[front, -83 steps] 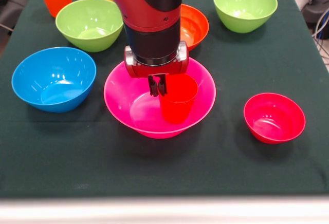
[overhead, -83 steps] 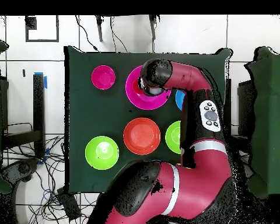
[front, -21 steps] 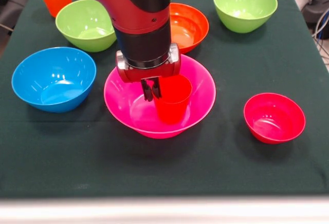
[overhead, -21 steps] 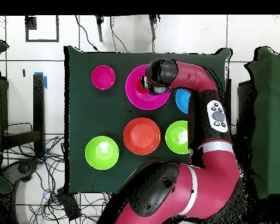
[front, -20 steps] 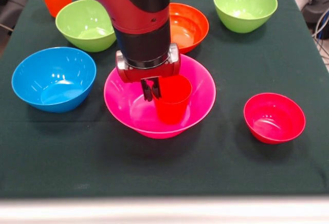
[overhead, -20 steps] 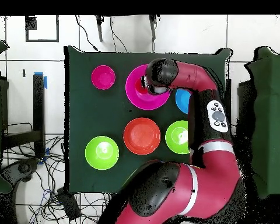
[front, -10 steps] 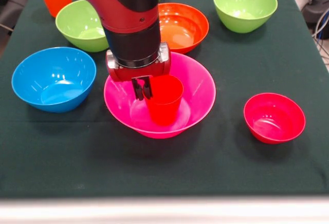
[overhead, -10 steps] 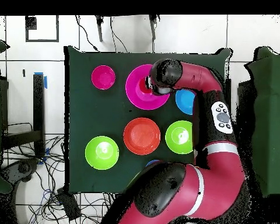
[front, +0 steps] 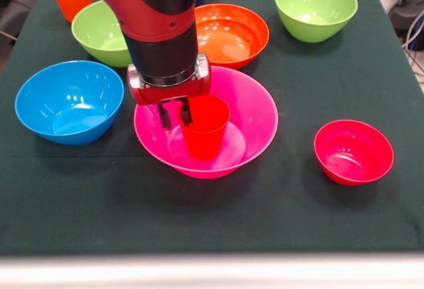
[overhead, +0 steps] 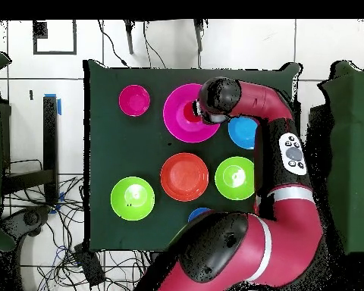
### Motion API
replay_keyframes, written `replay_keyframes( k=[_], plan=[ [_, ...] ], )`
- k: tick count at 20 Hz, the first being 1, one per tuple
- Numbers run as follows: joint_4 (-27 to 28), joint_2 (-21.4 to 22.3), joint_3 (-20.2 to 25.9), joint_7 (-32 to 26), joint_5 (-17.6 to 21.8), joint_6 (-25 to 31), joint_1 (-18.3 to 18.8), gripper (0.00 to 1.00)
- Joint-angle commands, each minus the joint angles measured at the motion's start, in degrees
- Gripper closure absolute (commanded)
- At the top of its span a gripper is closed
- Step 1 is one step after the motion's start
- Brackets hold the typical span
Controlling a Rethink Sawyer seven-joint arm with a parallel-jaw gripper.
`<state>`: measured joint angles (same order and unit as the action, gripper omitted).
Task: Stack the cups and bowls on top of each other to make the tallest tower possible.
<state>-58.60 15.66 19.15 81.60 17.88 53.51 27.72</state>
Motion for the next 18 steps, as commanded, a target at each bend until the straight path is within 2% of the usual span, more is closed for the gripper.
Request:
replay_keyframes(
  k=[1,10,18],
  plan=[
    [-2.5,-2.6,2.9,-19.9,6.6,5.9,0.5,0.0],
    [-1.1,-3.1,3.5,-18.9,6.6,7.6,0.3,0.0],
    [-2.3,0.9,4.1,-18.4,5.1,12.8,-0.1,0.0]
  ],
)
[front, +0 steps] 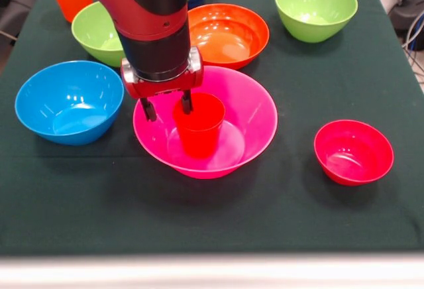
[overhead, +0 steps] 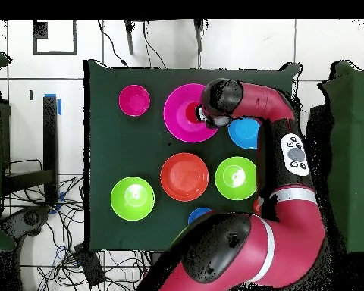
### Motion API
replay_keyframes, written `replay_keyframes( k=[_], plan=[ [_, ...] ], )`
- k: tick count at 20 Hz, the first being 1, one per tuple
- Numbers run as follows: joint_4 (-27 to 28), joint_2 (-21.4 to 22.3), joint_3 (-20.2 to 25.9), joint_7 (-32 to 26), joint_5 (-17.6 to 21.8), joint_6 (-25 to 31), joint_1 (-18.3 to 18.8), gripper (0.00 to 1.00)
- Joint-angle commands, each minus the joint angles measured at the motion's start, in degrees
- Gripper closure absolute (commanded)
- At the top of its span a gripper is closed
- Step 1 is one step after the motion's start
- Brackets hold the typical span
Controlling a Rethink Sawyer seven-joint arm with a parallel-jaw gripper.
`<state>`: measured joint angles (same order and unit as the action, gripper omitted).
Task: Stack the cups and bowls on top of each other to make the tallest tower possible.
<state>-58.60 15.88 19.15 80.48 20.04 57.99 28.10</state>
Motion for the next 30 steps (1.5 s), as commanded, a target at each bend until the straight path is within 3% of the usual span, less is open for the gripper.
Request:
replay_keyframes(
  k=[1,12,23,30],
  plan=[
    [-2.1,0.8,4.3,-17.0,2.6,9.2,-0.7,0.0],
    [-4.4,3.8,5.6,-15.4,1.7,11.4,-0.7,0.0],
    [-3.7,4.0,5.9,-15.2,2.4,13.3,-0.7,0.0],
    [-7.5,6.0,5.2,-12.7,2.3,13.1,-0.7,0.0]
  ],
)
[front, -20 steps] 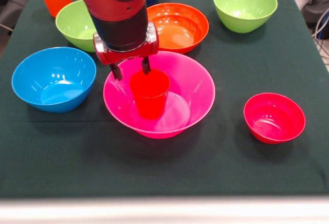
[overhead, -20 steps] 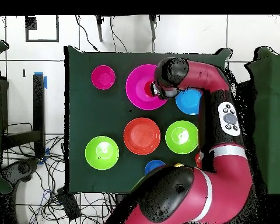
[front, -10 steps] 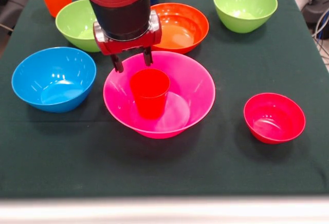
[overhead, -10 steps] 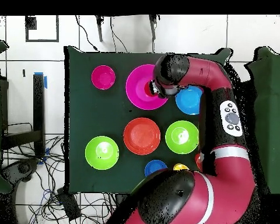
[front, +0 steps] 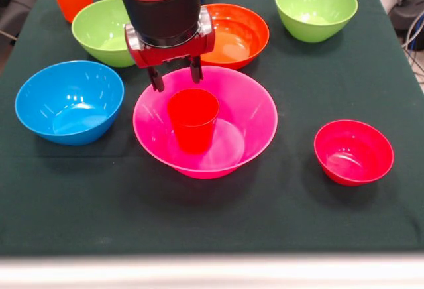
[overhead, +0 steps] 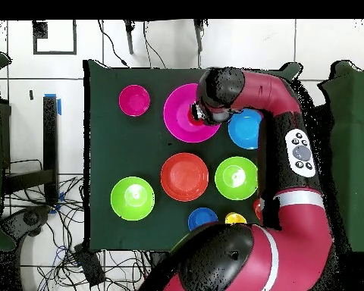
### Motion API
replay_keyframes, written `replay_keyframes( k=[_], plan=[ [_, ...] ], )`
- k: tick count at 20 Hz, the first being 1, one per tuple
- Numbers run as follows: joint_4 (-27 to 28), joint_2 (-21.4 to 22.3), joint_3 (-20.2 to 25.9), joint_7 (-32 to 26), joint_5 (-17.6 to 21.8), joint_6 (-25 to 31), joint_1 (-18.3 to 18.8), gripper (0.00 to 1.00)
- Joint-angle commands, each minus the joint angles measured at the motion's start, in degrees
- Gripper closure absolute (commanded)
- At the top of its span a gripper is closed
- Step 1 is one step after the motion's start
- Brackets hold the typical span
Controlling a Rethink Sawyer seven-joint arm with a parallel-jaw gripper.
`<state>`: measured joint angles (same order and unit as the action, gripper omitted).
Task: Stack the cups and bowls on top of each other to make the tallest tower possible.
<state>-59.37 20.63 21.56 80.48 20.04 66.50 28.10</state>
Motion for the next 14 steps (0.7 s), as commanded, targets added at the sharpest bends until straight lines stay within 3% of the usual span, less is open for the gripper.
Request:
replay_keyframes(
  k=[1,14],
  plan=[
    [-7.9,2.0,2.7,-11.9,1.9,4.6,-0.7,0.0],
    [-20.2,8.9,3.1,-1.4,-2.4,-0.5,-3.0,0.0]
  ],
)
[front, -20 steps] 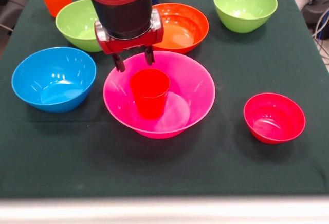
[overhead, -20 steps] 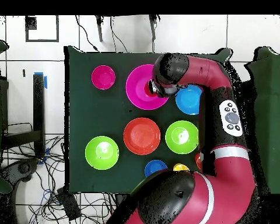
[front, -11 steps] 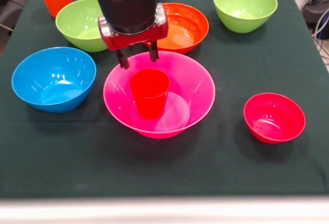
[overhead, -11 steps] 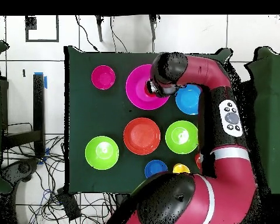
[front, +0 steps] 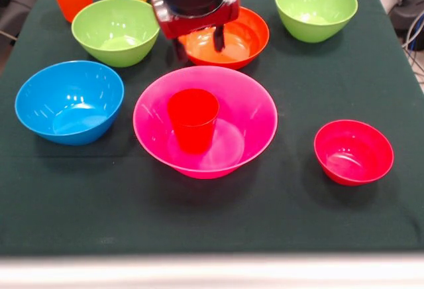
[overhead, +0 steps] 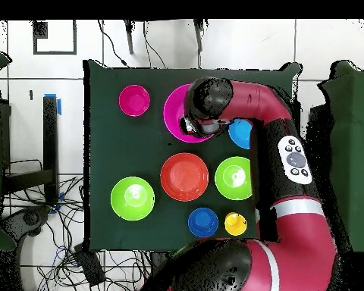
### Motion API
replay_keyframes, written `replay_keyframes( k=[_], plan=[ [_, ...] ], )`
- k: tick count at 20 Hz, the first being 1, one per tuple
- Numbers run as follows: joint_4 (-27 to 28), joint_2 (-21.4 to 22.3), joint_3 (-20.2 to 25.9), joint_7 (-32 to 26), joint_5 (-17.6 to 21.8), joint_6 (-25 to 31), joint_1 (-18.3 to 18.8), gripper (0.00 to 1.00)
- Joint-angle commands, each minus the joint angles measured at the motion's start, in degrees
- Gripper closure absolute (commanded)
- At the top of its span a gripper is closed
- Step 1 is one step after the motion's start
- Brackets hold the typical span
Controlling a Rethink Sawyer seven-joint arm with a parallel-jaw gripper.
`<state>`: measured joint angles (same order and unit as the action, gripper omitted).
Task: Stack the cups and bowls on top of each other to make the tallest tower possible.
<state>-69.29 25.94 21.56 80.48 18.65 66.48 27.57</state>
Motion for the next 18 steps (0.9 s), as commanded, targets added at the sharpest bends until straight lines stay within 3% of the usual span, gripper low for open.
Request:
replay_keyframes(
  k=[1,13,18],
  plan=[
    [-10.5,3.7,3.0,-0.8,-1.1,-0.5,-2.8,0.0],
    [-14.8,6.5,0.1,5.8,-1.6,-2.7,-6.0,0.0],
    [-18.9,8.8,-0.6,7.3,-2.8,-4.9,-6.5,0.0]
  ],
)
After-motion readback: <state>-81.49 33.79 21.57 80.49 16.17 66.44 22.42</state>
